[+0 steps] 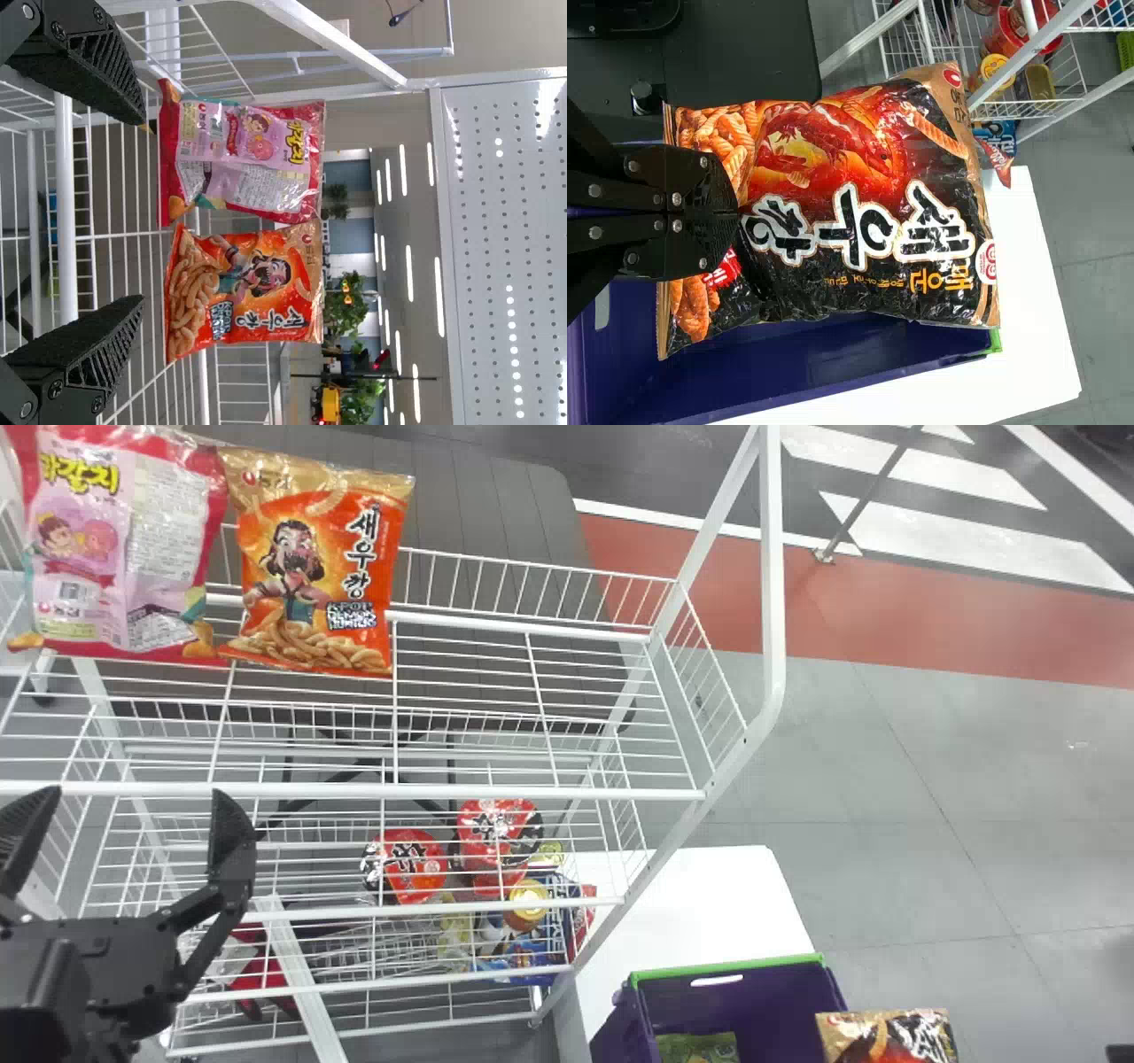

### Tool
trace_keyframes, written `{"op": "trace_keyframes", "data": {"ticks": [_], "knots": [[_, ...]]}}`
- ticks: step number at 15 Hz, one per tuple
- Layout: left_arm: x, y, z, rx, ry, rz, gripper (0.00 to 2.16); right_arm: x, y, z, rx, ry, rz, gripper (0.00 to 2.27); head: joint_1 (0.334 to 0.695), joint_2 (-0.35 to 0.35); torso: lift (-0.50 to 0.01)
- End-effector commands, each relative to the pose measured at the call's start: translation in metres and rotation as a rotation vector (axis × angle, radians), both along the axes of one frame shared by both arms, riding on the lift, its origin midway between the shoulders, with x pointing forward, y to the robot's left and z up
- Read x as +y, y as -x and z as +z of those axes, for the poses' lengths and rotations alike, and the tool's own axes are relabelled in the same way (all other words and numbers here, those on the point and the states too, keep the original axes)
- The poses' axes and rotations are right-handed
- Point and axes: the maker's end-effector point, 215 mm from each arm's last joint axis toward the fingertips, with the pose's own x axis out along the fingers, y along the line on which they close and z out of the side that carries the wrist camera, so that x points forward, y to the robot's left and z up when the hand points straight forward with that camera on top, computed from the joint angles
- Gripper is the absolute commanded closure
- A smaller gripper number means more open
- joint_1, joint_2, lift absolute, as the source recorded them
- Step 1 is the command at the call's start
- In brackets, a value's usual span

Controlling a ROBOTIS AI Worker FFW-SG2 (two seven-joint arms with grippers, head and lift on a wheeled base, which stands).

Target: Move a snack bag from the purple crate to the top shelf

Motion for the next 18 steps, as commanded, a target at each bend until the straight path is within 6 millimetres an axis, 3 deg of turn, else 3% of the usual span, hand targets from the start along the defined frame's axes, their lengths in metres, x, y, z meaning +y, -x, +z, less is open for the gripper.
{"op": "trace_keyframes", "data": {"ticks": [1, 10, 18], "knots": [[0.0000, 0.0000, -0.0003, 0.001, 0.000, 0.000, 0.10, 0.0005, -0.0018, 0.0003, -0.003, 0.000, 0.002, 1.66, 0.695, -0.350, -0.025], [0.0000, -0.0008, -0.0008, 0.000, -0.001, 0.000, 0.10, 0.0021, -0.0049, 0.0000, -0.010, -0.004, 0.001, 1.66, 0.695, -0.350, 0.008], [-0.0002, -0.0020, -0.0049, 0.006, -0.002, 0.001, 0.10, 0.0045, -0.0103, 0.0014, -0.034, -0.020, -0.013, 1.66, 0.695, -0.350, 0.002]]}}
